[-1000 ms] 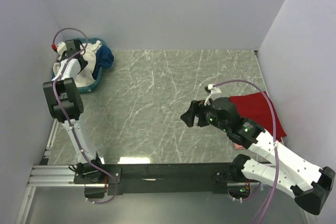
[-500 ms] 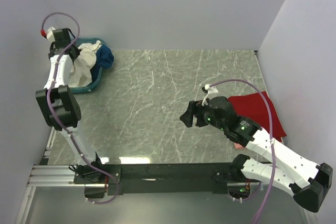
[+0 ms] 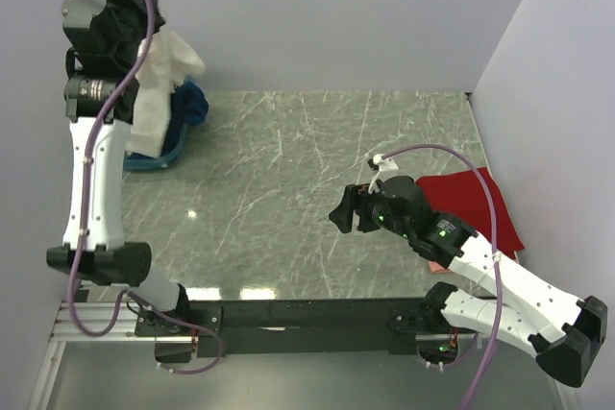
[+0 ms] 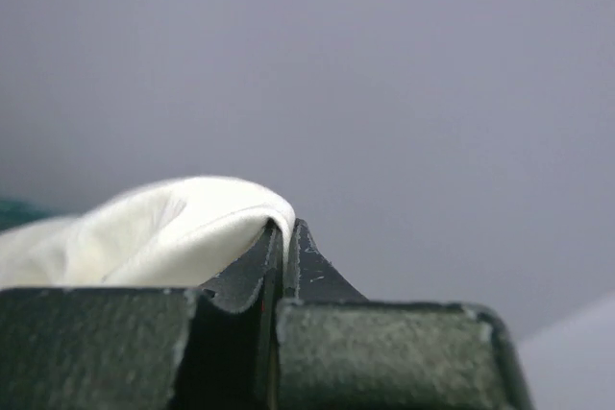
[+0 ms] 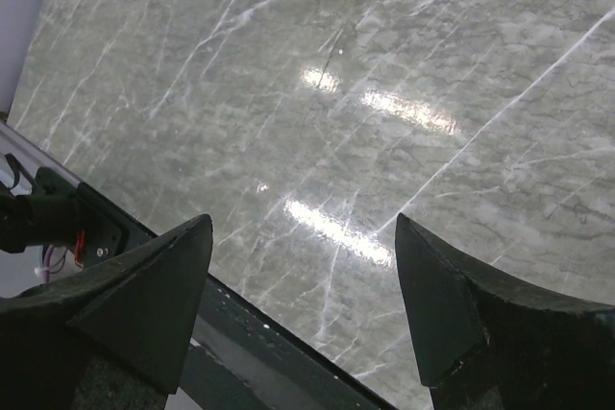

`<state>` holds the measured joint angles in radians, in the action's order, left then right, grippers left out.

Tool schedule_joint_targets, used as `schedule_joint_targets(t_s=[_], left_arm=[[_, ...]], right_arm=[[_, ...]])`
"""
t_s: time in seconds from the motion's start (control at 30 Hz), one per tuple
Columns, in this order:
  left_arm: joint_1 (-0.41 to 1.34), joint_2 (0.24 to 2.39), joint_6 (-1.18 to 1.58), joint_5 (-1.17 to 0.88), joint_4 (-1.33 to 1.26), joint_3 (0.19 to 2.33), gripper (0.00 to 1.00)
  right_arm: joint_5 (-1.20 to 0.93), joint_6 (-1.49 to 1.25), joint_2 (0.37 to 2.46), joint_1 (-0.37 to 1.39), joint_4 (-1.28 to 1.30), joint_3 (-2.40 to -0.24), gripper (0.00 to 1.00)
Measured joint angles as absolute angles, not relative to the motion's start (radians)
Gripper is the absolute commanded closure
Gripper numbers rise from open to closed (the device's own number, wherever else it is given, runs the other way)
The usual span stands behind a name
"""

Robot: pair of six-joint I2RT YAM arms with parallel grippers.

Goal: Fold and stack the t-shirts
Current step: Move the tshirt to the center of the board

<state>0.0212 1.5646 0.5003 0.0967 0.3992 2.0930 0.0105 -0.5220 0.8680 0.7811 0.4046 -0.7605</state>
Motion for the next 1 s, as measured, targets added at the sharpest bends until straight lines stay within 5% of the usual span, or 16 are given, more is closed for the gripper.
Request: schedule_joint_targets(t_s=[0.2,0.4,0.73,0.83,0.97,1.0], left_arm=[[0.242,1.447,0.46,0.074,0.327,2.069,1.0],[0.425,1.387,0.497,0.045,0.189,1.771,0.94],[0.589,1.847,0.651,-0.033,0.183,1.483,0.96],[0.582,1.869,0.67,-0.035,0.221,1.445,0.86],[0.574,1.863,0.67,-0.063,0.214,1.462,0.39],[0.574,1.862,0.668,-0.071,0.21,1.465,0.34]], right_arm=[[0.026,-0.521,0.864,0.781,0.405,-0.76,0.18],[0.065,-0.525,0.845,0.781,0.405,-0.76,0.18],[0.14,-0.562,0.839,0.781,0.404,-0.731,0.18],[0.166,-0.584,0.84,0.781,0.407,-0.691,0.18],[0.202,-0.598,0.869,0.781,0.404,-0.68,0.18],[0.212,-0.6,0.882,0.781,0.402,-0.681,0.19]])
